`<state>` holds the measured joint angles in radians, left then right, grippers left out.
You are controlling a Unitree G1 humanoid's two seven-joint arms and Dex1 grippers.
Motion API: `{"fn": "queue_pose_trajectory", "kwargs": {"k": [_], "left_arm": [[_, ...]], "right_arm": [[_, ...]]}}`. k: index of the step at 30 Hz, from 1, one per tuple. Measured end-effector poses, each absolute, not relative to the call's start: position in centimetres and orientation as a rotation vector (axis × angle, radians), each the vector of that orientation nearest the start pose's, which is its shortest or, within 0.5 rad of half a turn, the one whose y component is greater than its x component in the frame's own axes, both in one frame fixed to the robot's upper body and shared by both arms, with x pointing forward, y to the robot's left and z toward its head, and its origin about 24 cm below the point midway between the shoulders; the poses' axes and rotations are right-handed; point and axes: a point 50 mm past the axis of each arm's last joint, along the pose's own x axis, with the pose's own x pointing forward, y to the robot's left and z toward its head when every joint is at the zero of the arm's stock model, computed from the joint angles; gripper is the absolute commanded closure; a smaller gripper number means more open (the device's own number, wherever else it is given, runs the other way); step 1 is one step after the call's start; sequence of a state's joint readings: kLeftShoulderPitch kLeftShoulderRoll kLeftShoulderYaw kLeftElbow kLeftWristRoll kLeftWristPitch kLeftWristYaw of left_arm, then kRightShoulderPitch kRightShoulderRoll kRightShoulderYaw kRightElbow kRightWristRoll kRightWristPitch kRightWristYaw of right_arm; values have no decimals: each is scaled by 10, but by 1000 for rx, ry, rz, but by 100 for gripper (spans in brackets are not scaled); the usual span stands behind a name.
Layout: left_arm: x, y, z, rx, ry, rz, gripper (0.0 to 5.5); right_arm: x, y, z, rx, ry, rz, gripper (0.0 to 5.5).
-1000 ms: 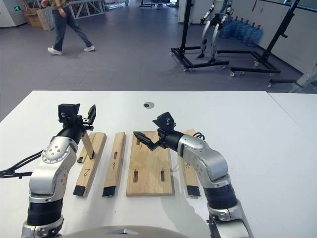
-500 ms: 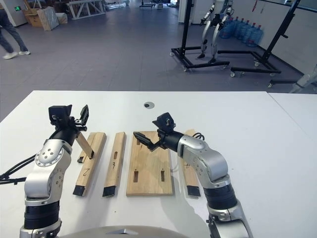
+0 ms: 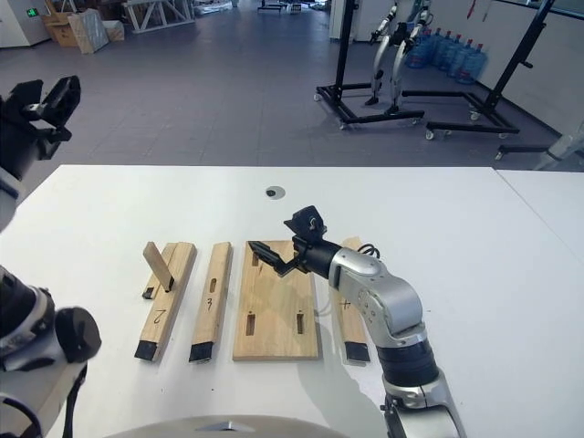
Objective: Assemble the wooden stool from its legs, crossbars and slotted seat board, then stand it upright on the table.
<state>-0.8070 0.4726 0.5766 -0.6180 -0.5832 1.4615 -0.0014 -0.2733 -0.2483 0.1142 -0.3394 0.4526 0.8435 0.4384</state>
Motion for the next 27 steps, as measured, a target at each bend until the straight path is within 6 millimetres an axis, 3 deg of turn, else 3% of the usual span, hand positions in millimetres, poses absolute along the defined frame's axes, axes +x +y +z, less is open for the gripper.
{"fn": "queue_pose_trajectory", "kwargs": {"k": [4, 7, 13, 16, 20, 23, 27], "left_arm": [[255, 234, 290, -60, 99, -337, 274], [232, 257, 286, 19, 263, -432, 274], [193, 257, 259, -19, 508, -715, 274], [183, 263, 236, -125, 673, -745, 274], [178, 277, 203, -214, 853, -614, 274], [172, 262, 165, -222, 947, -575, 274], [168, 235, 132, -213, 961, -485, 274]], "right_arm": [[265, -102, 111, 118, 277, 811, 10], [266, -104, 111, 115, 279, 805, 10], [264, -109, 110, 119, 276, 770, 10], [258, -116, 108, 125, 275, 727, 10], [252, -118, 106, 131, 275, 698, 10], [251, -118, 105, 136, 277, 690, 10], [250, -113, 104, 149, 277, 701, 10]]}}
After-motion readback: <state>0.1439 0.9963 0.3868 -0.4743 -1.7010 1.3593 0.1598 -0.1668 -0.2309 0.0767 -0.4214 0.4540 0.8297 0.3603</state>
